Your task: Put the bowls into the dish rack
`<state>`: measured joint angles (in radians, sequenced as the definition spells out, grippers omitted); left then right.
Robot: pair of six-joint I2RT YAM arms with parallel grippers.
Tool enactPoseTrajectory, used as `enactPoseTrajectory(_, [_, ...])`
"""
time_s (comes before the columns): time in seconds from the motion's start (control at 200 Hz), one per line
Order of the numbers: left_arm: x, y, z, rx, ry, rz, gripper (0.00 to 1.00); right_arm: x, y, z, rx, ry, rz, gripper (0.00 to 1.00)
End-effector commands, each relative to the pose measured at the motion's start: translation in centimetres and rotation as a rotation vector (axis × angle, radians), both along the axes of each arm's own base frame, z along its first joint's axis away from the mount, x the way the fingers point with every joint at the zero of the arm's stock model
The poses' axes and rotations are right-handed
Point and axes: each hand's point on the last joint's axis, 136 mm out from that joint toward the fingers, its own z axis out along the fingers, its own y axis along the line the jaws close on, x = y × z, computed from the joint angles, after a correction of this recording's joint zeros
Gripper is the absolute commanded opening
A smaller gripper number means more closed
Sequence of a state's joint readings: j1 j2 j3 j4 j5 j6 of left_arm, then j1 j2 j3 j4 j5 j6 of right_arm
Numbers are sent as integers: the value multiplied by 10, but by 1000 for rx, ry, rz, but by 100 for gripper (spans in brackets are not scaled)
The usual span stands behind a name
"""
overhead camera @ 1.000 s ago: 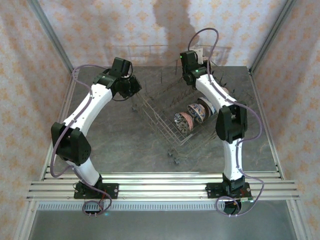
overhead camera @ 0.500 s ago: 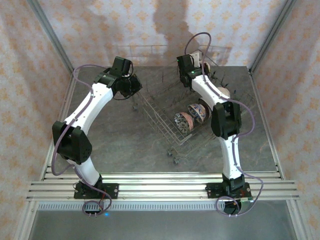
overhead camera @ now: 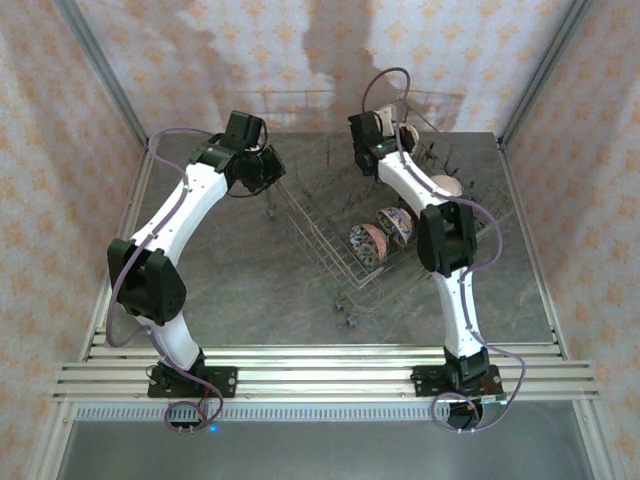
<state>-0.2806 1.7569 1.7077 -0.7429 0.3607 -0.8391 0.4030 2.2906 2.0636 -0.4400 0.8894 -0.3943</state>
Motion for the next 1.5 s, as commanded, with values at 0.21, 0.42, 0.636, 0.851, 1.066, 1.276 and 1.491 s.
enactPoseTrajectory(0.21, [8, -14, 4, 22, -62, -103, 5, -1, 23, -8, -18, -1, 8, 9])
enactPoseTrajectory(0.42, [10, -15, 5, 20, -67, -100, 4, -5, 30, -16, 26, 32, 38, 30])
enactPoseTrajectory(0.636, [14, -17, 3, 19, -63, -98, 3, -6, 36, -25, 92, 70, 62, 44])
enactPoseTrajectory(0.851, [24, -17, 4, 28, -71, -95, 1, -13, 38, -9, 183, 79, 72, 64])
enactPoseTrajectory(1.066, [40, -15, 9, 29, -77, -95, 0, -25, 25, 21, 276, 41, 47, 70])
enactPoseTrajectory(1.276, [65, -8, -1, 49, -45, -109, 0, -30, 2, 51, 340, 18, 35, 73])
enactPoseTrajectory(1.491, [89, 7, -1, 72, -41, -100, 0, -45, -2, 64, 379, 18, 26, 73])
